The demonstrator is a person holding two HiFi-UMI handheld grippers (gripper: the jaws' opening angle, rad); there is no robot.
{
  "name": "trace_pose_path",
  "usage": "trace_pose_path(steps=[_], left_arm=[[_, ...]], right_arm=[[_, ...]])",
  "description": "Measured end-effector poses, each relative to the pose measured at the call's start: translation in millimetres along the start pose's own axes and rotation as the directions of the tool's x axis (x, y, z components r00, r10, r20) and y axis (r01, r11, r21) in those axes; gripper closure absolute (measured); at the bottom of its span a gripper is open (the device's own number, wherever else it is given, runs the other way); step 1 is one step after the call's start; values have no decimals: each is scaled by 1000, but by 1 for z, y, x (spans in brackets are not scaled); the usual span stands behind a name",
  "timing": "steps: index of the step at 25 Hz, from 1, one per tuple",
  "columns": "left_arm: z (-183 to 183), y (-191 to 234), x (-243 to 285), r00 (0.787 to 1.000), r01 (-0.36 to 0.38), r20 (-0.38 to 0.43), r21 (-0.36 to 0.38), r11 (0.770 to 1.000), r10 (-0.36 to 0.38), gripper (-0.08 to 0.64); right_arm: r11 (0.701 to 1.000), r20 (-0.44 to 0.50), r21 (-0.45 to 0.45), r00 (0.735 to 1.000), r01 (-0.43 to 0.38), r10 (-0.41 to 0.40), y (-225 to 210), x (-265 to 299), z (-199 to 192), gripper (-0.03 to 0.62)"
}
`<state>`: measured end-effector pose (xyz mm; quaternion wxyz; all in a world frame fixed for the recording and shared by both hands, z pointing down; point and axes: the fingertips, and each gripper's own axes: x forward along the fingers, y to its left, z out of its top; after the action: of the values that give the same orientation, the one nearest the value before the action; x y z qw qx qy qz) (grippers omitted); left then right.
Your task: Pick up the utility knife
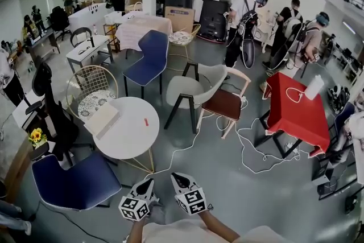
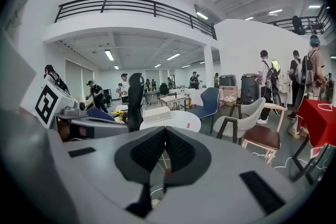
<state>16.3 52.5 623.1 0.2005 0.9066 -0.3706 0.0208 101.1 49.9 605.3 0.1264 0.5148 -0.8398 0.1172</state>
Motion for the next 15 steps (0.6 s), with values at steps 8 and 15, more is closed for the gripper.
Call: trace_pose_path(steps=[8,15], left_arm=[[47,70,34,1000,10,-1,2,1000,-10,548],[87,132,45,1000,-20,3,-3,1000,20,548]], right_arm=[[1000,1,6,1000,7,-7,-13,81,42,575],[1000,-10,3,1000,-22,22,-9,149,76,575]])
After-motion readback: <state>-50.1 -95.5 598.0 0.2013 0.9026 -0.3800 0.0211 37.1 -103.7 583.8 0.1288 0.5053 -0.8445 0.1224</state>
